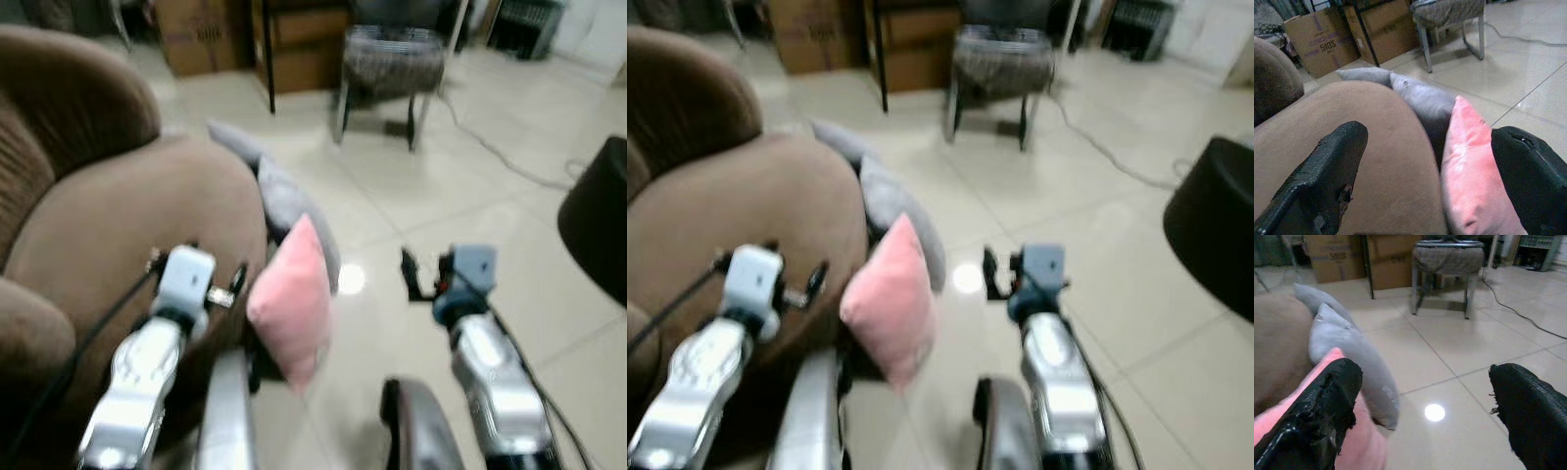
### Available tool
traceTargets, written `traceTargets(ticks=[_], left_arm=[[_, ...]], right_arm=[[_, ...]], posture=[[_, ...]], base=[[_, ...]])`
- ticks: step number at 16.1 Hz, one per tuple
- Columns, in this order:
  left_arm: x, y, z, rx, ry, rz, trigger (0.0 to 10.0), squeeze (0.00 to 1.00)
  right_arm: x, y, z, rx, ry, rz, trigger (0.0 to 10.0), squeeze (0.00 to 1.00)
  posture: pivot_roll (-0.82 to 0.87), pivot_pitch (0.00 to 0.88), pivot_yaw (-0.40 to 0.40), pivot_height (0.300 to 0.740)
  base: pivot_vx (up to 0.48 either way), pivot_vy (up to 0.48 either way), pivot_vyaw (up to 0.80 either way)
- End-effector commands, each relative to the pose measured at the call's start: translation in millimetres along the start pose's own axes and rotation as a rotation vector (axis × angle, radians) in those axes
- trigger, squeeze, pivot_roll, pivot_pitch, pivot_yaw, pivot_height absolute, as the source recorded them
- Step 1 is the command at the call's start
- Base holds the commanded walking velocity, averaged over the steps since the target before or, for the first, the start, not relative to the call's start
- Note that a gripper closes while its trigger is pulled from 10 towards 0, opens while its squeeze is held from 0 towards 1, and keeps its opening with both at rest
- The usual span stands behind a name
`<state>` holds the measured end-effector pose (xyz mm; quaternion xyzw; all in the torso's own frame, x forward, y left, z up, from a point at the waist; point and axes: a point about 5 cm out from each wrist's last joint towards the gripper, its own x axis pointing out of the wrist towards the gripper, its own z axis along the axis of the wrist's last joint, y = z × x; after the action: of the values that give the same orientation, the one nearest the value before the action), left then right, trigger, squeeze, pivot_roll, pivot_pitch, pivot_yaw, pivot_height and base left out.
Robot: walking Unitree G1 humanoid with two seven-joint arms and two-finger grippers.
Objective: Move the pillow to the sofa from floor
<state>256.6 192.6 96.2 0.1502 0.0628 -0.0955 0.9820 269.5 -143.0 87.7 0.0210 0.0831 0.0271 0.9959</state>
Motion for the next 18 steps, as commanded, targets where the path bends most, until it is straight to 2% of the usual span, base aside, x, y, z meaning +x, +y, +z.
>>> traceTargets(ticks=[1, 10, 15, 18], left_arm=[[6.5, -1.4, 11.4, -0.010, -0.036, 0.001, 10.0, 0.00], [9.9, 1.4, 8.0, -0.016, -0.022, 0.035, 10.0, 0.00], [9.5, 1.1, 8.3, -0.026, -0.027, 0.034, 10.0, 0.00], [9.1, 1.3, 8.3, -0.027, -0.027, 0.032, 10.0, 0.00]], right_arm=[[0.6, -4.9, 5.5, -0.017, -0.020, -0.007, 10.0, 0.00], [3.8, -10.2, 7.4, -0.046, -0.021, -0.011, 10.0, 0.00], [6.0, -8.0, 7.4, -0.062, -0.010, 0.006, 10.0, 0.00], [5.8, -7.7, 7.7, -0.061, -0.019, 0.006, 10.0, 0.00]], posture=[[0.02, 0.000, -0.021, 0.517], [0.02, 0.000, -0.030, 0.517], [0.02, 0.000, -0.037, 0.517], [0.02, 0.000, -0.033, 0.517]], base=[[0.000, 0.000, 0.00], [0.000, 0.000, 0.00], [0.270, 0.000, 0.00], [0.284, 0.000, -0.53]])
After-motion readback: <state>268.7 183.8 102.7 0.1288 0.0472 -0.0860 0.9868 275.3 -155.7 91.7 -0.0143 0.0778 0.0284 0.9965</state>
